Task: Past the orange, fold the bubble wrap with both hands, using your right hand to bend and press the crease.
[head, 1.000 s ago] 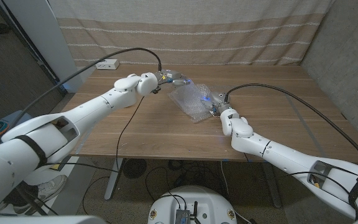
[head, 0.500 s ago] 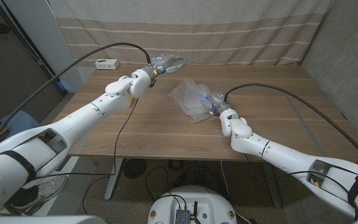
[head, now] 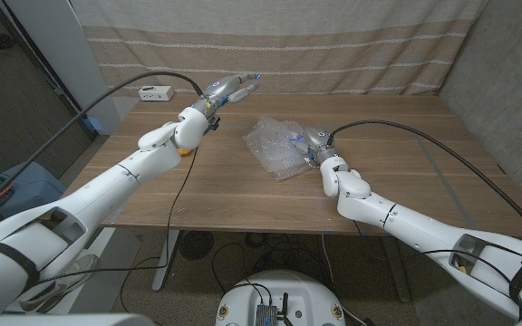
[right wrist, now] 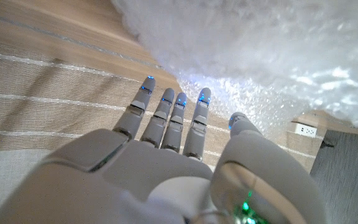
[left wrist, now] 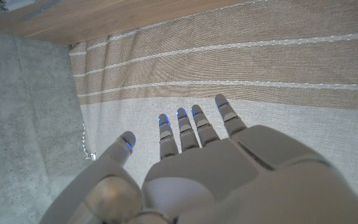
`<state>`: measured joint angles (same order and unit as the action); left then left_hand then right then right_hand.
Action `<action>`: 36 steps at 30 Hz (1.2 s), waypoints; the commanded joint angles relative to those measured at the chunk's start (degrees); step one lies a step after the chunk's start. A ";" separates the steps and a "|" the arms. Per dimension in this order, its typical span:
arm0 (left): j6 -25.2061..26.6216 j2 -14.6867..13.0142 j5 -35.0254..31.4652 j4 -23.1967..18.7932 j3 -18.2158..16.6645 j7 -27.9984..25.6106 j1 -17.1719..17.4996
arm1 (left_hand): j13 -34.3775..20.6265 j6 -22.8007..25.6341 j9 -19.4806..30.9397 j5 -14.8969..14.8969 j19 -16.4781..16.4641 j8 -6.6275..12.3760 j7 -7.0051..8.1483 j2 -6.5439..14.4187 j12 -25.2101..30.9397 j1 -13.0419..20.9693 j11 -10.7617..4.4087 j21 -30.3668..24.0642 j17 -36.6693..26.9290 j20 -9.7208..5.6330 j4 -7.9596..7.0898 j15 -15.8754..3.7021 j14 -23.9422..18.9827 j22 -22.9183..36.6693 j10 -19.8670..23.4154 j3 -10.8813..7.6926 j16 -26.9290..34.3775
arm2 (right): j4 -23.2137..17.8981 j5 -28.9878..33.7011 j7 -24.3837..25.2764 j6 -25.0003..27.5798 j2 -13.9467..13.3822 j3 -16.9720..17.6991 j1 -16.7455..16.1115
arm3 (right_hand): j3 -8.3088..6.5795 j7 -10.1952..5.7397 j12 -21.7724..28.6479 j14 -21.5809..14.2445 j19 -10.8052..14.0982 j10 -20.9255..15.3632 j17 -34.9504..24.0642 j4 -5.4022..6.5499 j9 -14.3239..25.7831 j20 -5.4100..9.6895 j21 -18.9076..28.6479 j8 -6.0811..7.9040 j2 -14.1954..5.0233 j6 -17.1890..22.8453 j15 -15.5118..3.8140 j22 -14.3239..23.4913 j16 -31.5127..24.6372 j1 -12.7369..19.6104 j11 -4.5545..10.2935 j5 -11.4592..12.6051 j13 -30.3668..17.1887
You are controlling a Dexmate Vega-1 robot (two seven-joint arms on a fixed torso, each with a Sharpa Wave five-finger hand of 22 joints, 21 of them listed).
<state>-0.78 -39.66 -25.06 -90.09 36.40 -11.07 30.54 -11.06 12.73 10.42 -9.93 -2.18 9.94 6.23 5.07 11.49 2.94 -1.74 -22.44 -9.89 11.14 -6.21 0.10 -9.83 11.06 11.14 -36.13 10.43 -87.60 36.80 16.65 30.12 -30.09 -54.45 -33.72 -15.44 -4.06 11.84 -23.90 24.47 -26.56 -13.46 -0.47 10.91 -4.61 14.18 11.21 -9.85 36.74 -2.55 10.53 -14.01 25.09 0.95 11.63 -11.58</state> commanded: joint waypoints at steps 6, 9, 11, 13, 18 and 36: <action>-1.90 -1.46 9.35 -1.85 -4.65 -1.17 5.31 | -0.26 -0.82 0.04 -0.06 -0.03 0.23 0.17 1.07 0.16 0.76 0.35 -0.18 -0.09 0.23 0.35 0.03 -0.17 0.24 -0.14 -0.30 0.24 | -1.11 -4.22 14.88 -11.41 0.89 7.46 -3.18 | 0.24 -0.65 -0.61 1.15 0.15 1.58 -0.47 0.56 0.16 -0.55 -0.39 -0.67 1.30 -2.42 -2.24 0.14 0.39 -1.01 -0.08 -0.83 -0.32; -2.93 -1.46 11.84 -1.52 -5.56 -0.75 6.01 | -0.26 -0.99 0.04 -0.05 -0.02 0.23 0.21 1.06 0.10 0.79 0.36 -0.16 -0.10 0.30 0.40 0.07 -0.15 0.25 -0.33 -0.36 0.22 | -1.28 -7.17 15.68 -14.19 1.23 9.23 -3.99 | 0.28 -0.62 -0.58 0.99 0.21 1.56 -0.48 0.58 0.16 -0.60 -0.39 -0.58 1.42 -2.36 -2.24 0.14 0.32 -1.16 -0.07 -0.87 -0.32; -3.95 -1.43 13.94 -1.07 -6.17 -0.09 6.39 | -0.26 -1.05 0.03 -0.05 -0.07 0.24 0.17 1.05 0.08 0.80 0.43 -0.16 -0.10 0.31 0.43 0.06 -0.11 0.26 -0.41 -0.38 0.20 | -1.25 -9.77 15.72 -16.94 1.31 10.53 -4.42 | 0.26 -0.53 -0.53 0.96 0.24 1.48 -0.48 0.56 0.17 -0.61 -0.40 -0.52 1.43 -2.26 -2.28 0.14 0.32 -1.18 -0.09 -0.88 -0.32; -5.16 -1.17 16.05 -0.41 -6.85 0.11 6.84 | -0.26 -1.38 0.03 -0.03 -0.03 0.19 0.22 1.02 -0.07 0.83 0.77 -0.12 -0.11 0.30 0.50 0.21 -0.01 0.27 -0.91 -0.43 0.16 | -1.09 -12.85 15.37 -20.06 1.42 11.96 -4.82 | 0.22 -0.47 -0.50 1.05 0.22 1.45 -0.49 0.58 0.17 -0.61 -0.43 -0.47 1.40 -2.26 -2.01 0.14 0.35 -1.27 -0.11 -0.89 -0.33; -8.24 -0.57 21.68 1.16 -8.49 1.30 8.04 | -0.25 -2.00 0.02 -0.01 -0.03 0.11 0.44 0.91 -0.11 0.89 0.79 -0.07 -0.12 0.27 0.65 0.44 0.33 0.30 -1.18 -0.51 0.05 | -0.27 -19.94 14.33 -27.18 1.83 15.32 -5.79 | 0.15 -0.11 -0.52 1.46 -0.18 1.62 -0.41 0.38 0.17 -0.83 -0.65 -0.58 1.68 -2.86 -1.49 0.14 0.59 -1.30 -0.36 -0.93 -0.34; -13.75 0.66 35.08 3.76 -11.91 5.50 11.51 | -0.22 -3.55 -0.06 0.00 -0.09 0.09 0.73 0.52 -0.40 0.99 1.18 0.09 -0.13 0.11 1.13 0.76 1.91 0.36 -2.79 -0.64 -0.31 | 4.97 -35.22 7.26 -42.45 3.91 20.95 -6.40 | -0.52 1.73 -0.35 1.10 0.23 1.64 0.06 -1.25 0.17 -2.00 -0.74 -0.41 2.64 -3.66 0.06 0.13 0.75 -0.36 -1.89 -0.97 -0.37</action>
<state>-10.76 -39.87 1.44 -88.24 26.41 -8.31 40.25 -11.06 9.41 10.42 -9.93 -2.17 9.94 6.88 5.22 11.20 3.40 -0.42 -22.44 -9.89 11.14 -5.46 0.73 -8.32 11.35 8.56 -36.80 10.14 -85.69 11.01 28.82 -3.25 -27.04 -37.31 -39.76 -15.75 -2.76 11.44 -22.49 24.77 -24.76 -13.29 -1.27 10.92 -6.37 13.74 10.78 -7.68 32.93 -2.36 10.53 -13.30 24.43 -0.54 10.81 -11.87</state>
